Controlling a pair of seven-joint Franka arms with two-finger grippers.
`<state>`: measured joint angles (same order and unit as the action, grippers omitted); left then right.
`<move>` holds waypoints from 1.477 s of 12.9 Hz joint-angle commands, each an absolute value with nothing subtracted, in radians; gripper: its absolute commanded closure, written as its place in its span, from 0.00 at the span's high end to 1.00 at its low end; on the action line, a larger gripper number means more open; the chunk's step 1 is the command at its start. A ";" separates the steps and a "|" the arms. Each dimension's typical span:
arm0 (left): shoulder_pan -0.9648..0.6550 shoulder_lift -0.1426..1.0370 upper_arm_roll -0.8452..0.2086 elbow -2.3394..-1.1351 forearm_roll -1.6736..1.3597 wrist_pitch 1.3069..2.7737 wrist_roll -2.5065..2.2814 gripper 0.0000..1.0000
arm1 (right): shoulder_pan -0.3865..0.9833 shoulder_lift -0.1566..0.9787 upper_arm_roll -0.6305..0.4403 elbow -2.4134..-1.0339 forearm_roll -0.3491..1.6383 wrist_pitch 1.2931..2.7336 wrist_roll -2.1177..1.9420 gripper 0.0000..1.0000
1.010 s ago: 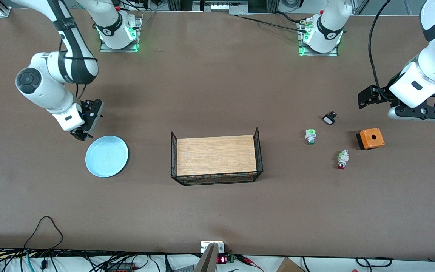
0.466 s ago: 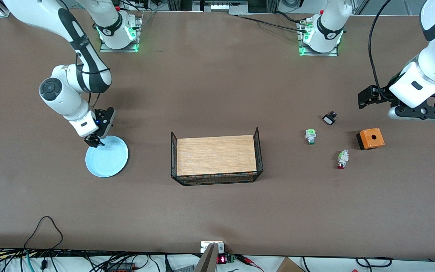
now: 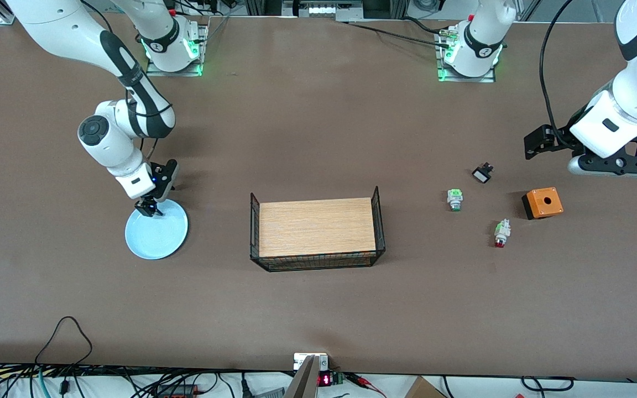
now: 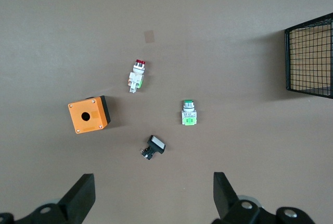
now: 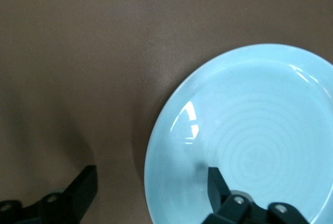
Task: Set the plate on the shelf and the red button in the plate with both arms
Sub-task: 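Close the right gripper on the plate rim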
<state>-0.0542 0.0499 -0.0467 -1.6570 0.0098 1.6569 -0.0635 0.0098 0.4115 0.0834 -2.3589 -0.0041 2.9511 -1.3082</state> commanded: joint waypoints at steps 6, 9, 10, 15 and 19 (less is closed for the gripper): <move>-0.057 0.060 -0.041 -1.634 -0.015 1.638 -0.046 1.00 | 0.014 0.391 0.084 -2.373 -0.008 2.979 -1.368 0.00; -0.057 0.060 -0.041 -1.634 -0.015 1.638 -0.048 1.00 | 0.014 0.374 0.087 -2.368 -0.008 2.981 -1.367 0.00; -0.057 0.060 -0.040 -1.634 -0.015 1.638 -0.049 1.00 | 0.015 0.358 0.087 -2.365 -0.008 2.979 -1.365 0.00; -0.057 0.060 -0.041 -1.634 -0.015 1.637 -0.048 1.00 | 0.017 0.278 0.110 -2.301 -0.008 2.889 -1.362 0.00; -0.057 0.060 -0.041 -1.634 -0.015 1.638 -0.048 1.00 | 0.031 0.268 0.132 -2.058 0.001 2.567 -1.356 0.00</move>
